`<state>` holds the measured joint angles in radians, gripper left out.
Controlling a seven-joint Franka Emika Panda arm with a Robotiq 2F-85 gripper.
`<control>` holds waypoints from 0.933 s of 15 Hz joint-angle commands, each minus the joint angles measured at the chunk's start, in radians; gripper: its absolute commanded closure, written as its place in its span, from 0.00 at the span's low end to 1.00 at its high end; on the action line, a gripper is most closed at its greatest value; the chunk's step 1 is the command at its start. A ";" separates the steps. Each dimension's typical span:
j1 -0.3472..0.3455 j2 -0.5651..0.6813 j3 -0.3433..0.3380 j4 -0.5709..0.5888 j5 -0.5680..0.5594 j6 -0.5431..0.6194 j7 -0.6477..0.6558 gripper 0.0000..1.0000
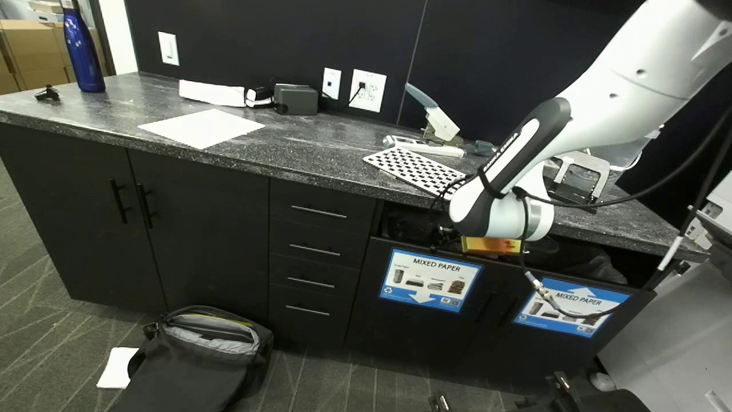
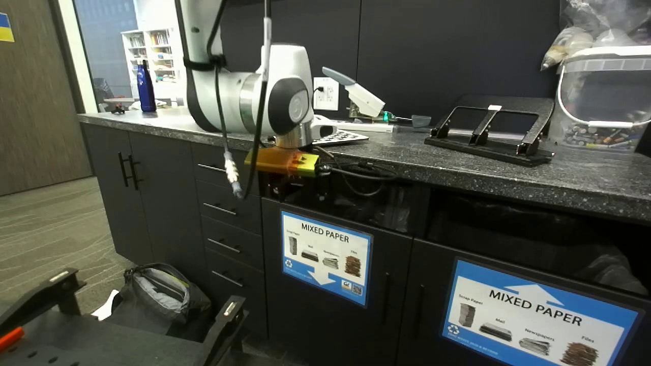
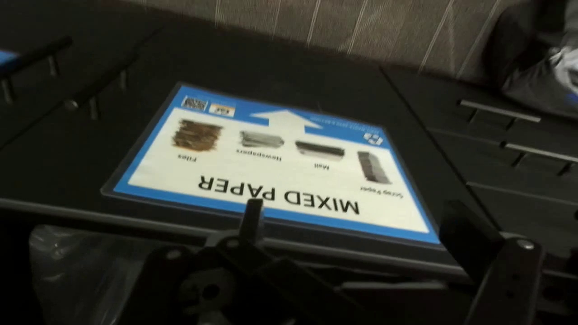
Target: Pick up all the papers from the counter and throw them in the bin
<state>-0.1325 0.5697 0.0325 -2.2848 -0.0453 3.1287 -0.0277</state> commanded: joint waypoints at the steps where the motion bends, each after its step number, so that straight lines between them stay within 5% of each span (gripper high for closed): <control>1: 0.024 -0.245 -0.011 -0.150 0.008 -0.285 -0.013 0.00; 6: 0.071 -0.493 -0.051 -0.166 -0.024 -0.742 -0.003 0.00; 14: 0.078 -0.874 -0.063 -0.060 0.044 -1.269 -0.104 0.00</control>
<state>-0.0711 -0.1698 -0.0092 -2.3825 -0.0192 2.0450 -0.0722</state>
